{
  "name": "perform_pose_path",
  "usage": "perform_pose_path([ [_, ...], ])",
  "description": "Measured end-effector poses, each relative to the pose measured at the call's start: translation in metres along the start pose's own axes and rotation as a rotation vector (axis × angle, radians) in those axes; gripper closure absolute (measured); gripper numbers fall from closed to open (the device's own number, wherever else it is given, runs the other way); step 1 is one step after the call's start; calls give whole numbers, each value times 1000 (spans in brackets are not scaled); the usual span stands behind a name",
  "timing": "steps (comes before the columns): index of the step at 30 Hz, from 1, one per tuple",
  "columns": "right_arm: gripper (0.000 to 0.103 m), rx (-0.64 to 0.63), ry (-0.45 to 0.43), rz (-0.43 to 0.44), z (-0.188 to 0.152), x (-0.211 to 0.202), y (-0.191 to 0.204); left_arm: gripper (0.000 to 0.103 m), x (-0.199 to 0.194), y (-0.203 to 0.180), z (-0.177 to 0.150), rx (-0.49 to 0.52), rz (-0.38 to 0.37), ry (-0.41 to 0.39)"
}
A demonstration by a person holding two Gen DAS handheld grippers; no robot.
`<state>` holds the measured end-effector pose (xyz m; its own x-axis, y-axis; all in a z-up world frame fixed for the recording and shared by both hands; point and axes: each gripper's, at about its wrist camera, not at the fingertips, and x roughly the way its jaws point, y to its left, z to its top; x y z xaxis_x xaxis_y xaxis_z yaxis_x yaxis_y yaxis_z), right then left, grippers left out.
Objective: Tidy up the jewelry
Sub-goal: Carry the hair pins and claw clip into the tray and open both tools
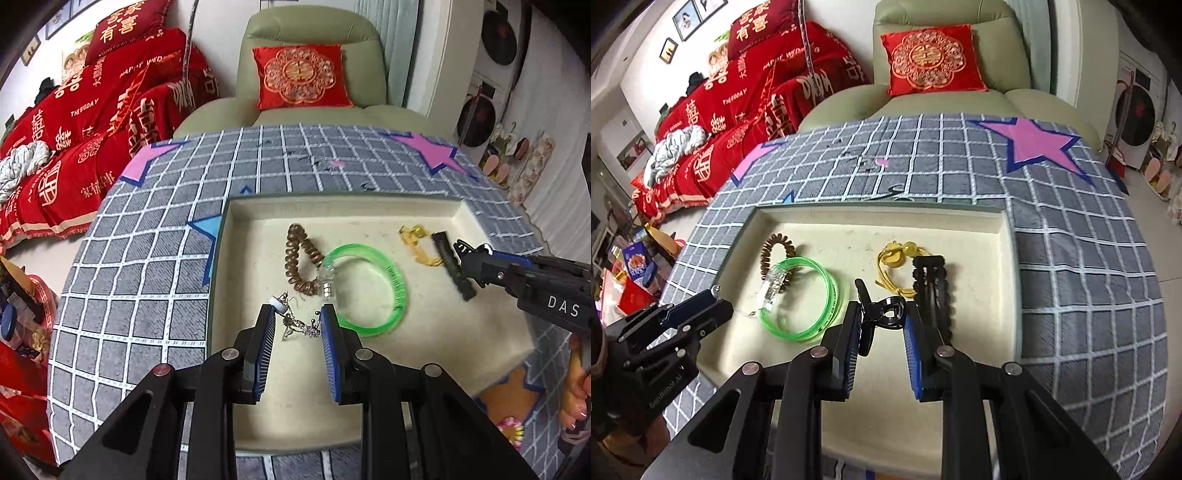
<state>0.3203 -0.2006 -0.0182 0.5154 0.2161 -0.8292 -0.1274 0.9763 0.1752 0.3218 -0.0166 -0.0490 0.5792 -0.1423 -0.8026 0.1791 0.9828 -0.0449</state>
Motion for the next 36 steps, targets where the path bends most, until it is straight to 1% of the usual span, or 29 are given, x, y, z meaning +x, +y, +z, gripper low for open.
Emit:
perform_pose_path([
  [5,78,12,29,-1,0,23,0,69,15,1,-2,-2,3,28],
  [10,78,11,57,-15,-5,39,-1,69,28,-4,-4,16,13,54],
  [14,78,-31,47,-49,-6,42,6,69,35,-7,-6,21,26,75],
  [21,75,-74,53,-85,-10,45,11,69,36,-15,-6,54,73,74],
  [22,68,-71,58,-83,-9,45,11,69,35,-16,-6,62,82,76],
  [23,57,-60,66,-74,-8,44,10,69,34,-18,-6,70,92,75],
  [25,50,-33,55,-48,-7,37,6,69,30,-19,-6,76,97,66],
  [32,49,24,13,-19,-6,2,-3,68,6,-18,0,63,89,18],
  [33,48,29,8,-19,-8,-2,-3,58,2,-19,0,65,88,11],
  [34,48,35,3,-18,-9,-6,-4,21,-2,-19,0,65,87,4],
  [35,47,41,-5,-17,-11,-13,-5,7,-8,-18,0,60,90,-10],
  [36,47,45,-11,-17,-12,-17,-5,1,-17,-18,-2,52,93,-46],
])
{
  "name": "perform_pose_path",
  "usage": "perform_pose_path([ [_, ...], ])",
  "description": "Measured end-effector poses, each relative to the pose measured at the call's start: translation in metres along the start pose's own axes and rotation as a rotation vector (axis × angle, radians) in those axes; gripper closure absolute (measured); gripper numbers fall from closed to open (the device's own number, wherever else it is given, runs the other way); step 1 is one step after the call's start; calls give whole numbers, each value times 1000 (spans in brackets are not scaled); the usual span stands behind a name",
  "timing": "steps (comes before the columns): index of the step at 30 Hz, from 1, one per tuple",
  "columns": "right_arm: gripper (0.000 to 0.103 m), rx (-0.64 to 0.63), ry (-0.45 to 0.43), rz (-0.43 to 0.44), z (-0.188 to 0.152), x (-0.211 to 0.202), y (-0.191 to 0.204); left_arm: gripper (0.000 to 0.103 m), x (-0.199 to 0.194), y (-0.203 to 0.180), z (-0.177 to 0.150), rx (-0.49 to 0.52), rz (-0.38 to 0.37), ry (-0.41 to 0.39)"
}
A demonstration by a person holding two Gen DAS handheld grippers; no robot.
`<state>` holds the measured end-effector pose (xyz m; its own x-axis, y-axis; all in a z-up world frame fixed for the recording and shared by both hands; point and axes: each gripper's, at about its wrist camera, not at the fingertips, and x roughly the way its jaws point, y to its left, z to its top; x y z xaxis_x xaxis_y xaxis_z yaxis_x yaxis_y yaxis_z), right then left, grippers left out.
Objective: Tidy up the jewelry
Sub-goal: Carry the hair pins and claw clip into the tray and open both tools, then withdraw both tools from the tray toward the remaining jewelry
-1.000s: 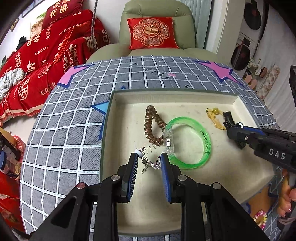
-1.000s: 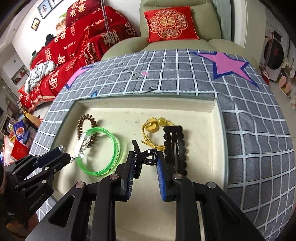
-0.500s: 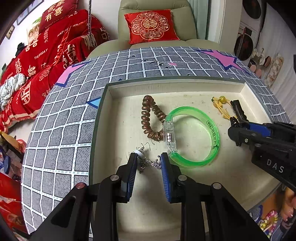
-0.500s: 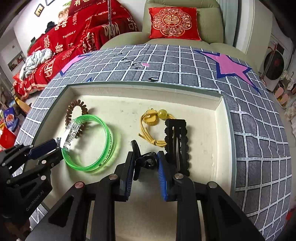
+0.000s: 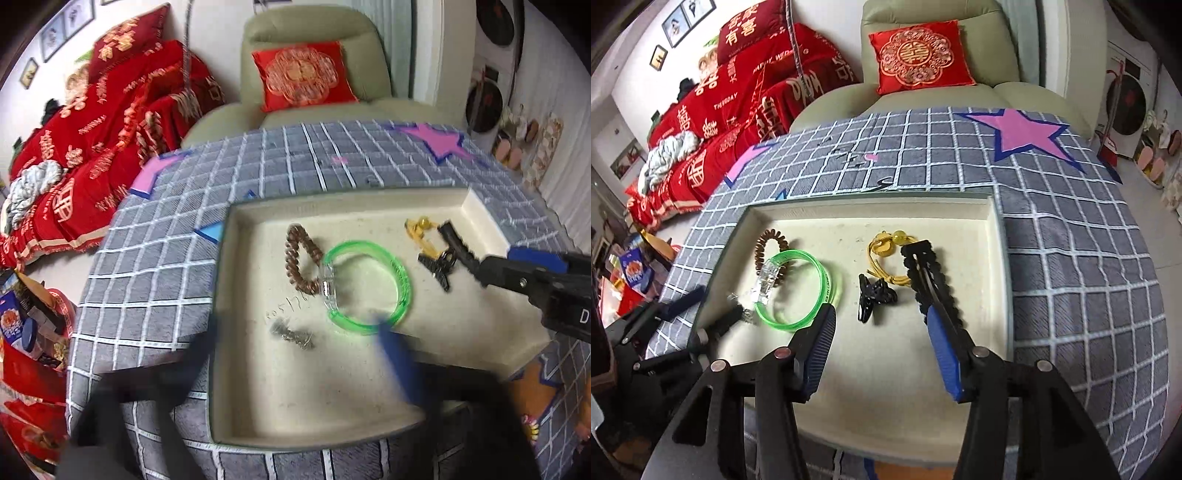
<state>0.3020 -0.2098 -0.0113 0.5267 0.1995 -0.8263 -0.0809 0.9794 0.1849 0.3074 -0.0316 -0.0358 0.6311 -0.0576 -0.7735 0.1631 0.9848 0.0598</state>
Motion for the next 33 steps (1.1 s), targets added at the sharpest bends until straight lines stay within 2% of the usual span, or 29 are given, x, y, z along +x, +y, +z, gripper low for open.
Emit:
perform_pose_path([
  [7,47,33,-66,0,-11,-40,-1,1,-35,4,-6,-30,-20,-36],
  [9,42,30,-77,1,-16,-51,2,0,-47,7,-12,-49,-20,-50],
  [11,31,24,-91,-2,-22,-62,6,0,-58,10,-18,-67,-25,-59],
  [24,16,24,-150,-6,-72,-114,17,0,-112,12,-80,-114,-20,-44],
  [27,10,48,-148,5,-89,-122,13,0,-115,9,-96,-119,-26,-23],
  [28,3,56,-146,6,-94,-124,12,0,-116,8,-102,-120,-25,-17],
  [29,0,61,-145,8,-99,-126,11,0,-117,6,-108,-119,-23,-13],
  [33,0,69,-148,8,-119,-135,9,0,-120,1,-127,-114,-19,8],
])
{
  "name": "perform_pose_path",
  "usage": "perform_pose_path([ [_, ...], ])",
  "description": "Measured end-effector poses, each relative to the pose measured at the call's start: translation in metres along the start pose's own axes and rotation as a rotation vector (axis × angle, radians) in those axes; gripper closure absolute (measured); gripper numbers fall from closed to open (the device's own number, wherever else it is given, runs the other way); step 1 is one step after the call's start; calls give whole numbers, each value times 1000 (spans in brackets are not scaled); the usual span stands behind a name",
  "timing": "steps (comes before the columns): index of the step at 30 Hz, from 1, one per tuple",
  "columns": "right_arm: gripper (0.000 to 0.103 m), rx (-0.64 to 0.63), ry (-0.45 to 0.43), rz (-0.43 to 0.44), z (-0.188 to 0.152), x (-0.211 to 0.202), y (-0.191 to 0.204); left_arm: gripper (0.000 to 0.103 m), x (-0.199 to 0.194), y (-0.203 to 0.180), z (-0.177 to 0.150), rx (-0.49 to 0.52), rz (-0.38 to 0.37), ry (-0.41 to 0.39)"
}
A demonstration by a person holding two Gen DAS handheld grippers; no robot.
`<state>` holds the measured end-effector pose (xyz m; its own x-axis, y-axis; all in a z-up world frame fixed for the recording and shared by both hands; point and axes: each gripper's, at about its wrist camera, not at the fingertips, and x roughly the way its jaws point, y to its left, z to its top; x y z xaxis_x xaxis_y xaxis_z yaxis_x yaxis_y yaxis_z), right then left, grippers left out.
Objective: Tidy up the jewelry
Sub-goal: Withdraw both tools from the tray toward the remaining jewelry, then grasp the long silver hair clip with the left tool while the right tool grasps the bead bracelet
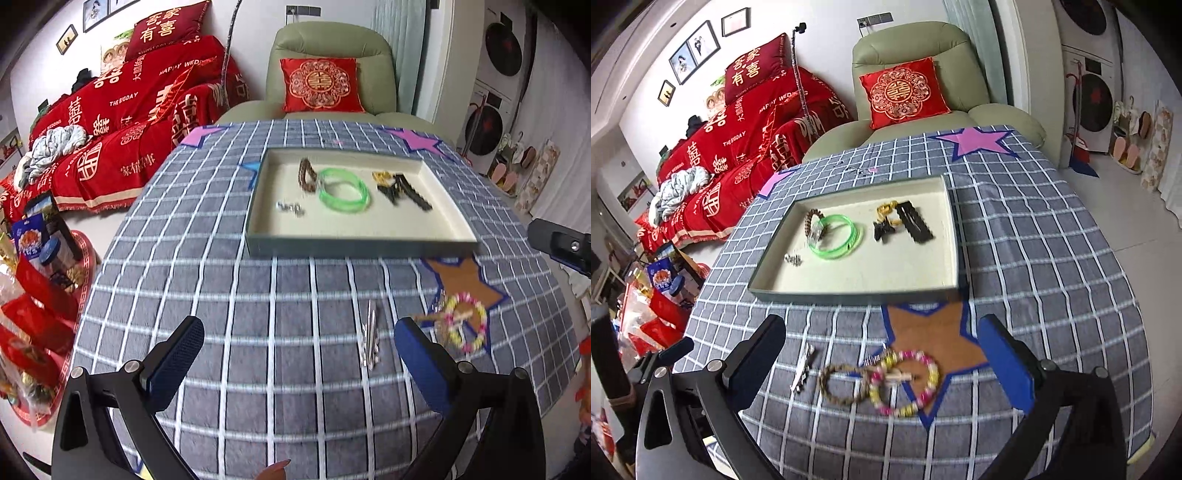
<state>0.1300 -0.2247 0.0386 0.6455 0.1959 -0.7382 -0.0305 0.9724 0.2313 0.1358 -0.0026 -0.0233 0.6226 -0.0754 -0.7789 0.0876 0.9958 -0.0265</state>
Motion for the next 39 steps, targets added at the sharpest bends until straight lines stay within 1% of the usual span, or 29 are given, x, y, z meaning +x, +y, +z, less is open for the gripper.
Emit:
perform_pose_path([
  [3,0,1,10,-1,-14,-6,-3,0,-1,-3,-12,7,9,10],
  [7,0,9,28,-1,-30,-11,-8,0,-4,-7,-23,34,33,3],
  [11,0,5,67,-9,-49,-12,-14,0,-2,-9,-33,36,41,16],
  [15,0,17,106,-24,-66,-8,-22,0,5,-8,-41,25,9,51],
  [21,0,35,136,-50,-84,-5,-35,0,13,-13,-50,42,10,86],
  [26,0,60,162,-62,-90,0,-45,0,17,-13,-52,48,24,93],
  [30,0,67,177,-79,-89,6,-48,0,26,-12,-47,47,30,111],
  [36,0,45,185,-115,-81,19,-48,0,39,-20,-37,92,33,116],
  [39,0,38,192,-130,-76,26,-48,0,44,-25,-34,114,23,117],
])
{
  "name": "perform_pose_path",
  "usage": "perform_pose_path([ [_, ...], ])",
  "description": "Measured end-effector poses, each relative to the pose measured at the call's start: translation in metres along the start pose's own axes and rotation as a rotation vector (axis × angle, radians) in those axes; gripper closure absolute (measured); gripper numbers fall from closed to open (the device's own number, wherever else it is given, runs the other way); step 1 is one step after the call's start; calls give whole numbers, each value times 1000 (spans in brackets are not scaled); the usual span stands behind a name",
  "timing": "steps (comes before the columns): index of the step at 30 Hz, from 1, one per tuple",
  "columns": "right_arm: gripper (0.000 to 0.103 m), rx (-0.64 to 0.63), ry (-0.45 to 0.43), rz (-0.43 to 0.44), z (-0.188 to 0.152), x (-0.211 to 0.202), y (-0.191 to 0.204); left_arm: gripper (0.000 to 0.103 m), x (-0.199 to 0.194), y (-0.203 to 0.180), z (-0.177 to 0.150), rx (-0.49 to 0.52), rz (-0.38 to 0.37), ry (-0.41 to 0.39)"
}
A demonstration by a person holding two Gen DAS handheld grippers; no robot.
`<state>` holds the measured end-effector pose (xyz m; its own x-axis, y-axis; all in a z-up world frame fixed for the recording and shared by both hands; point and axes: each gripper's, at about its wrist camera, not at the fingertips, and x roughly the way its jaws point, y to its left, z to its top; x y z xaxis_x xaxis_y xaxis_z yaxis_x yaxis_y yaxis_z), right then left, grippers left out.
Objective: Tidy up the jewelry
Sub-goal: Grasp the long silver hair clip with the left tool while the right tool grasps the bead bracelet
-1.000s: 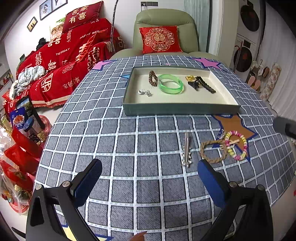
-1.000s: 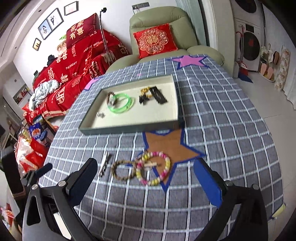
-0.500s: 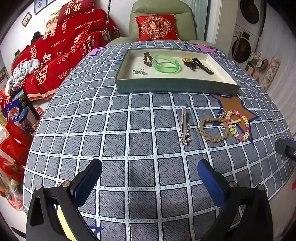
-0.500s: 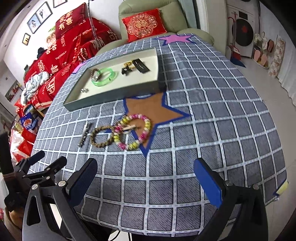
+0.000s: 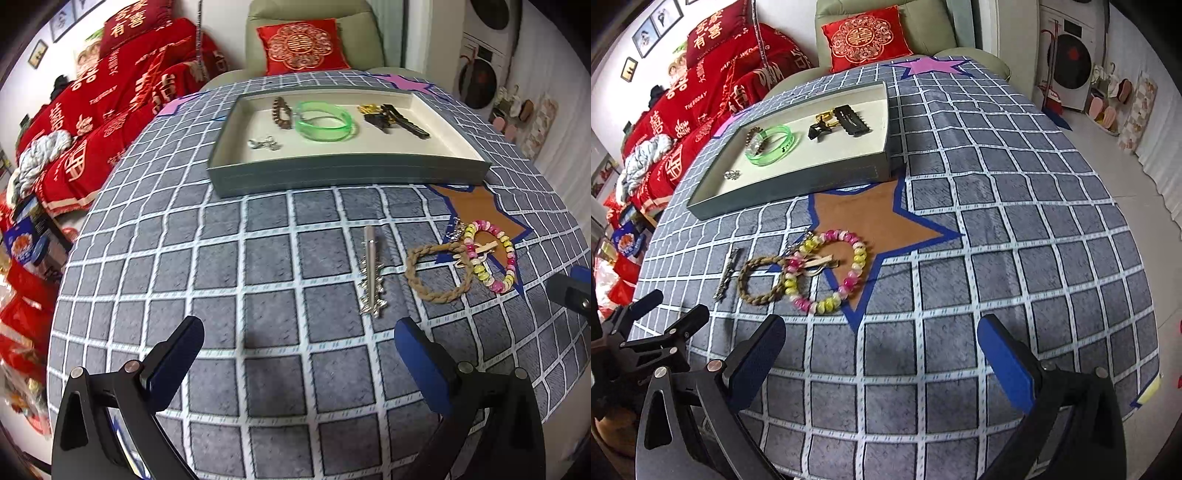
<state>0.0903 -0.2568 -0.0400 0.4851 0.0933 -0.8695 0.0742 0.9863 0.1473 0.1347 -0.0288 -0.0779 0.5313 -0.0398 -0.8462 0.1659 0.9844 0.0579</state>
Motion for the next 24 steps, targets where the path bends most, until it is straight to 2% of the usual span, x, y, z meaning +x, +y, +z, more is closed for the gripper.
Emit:
perform_pose_path([
  [4,3,-12,9,-18,7,8,1,0,8,-5,6,25,1,9],
  [7,16,-28,20,-34,12,16,3,0,12,-6,9,28,-17,10],
  [11,31,-48,48,-40,17,28,8,0,20,-8,14,45,-4,19],
  [17,31,-106,56,-73,22,38,18,0,26,-7,16,49,-15,25],
  [21,32,-172,52,-125,24,44,28,0,29,-10,22,55,-22,27],
  [24,34,-178,44,-124,24,44,30,2,30,-15,27,65,-35,24],
])
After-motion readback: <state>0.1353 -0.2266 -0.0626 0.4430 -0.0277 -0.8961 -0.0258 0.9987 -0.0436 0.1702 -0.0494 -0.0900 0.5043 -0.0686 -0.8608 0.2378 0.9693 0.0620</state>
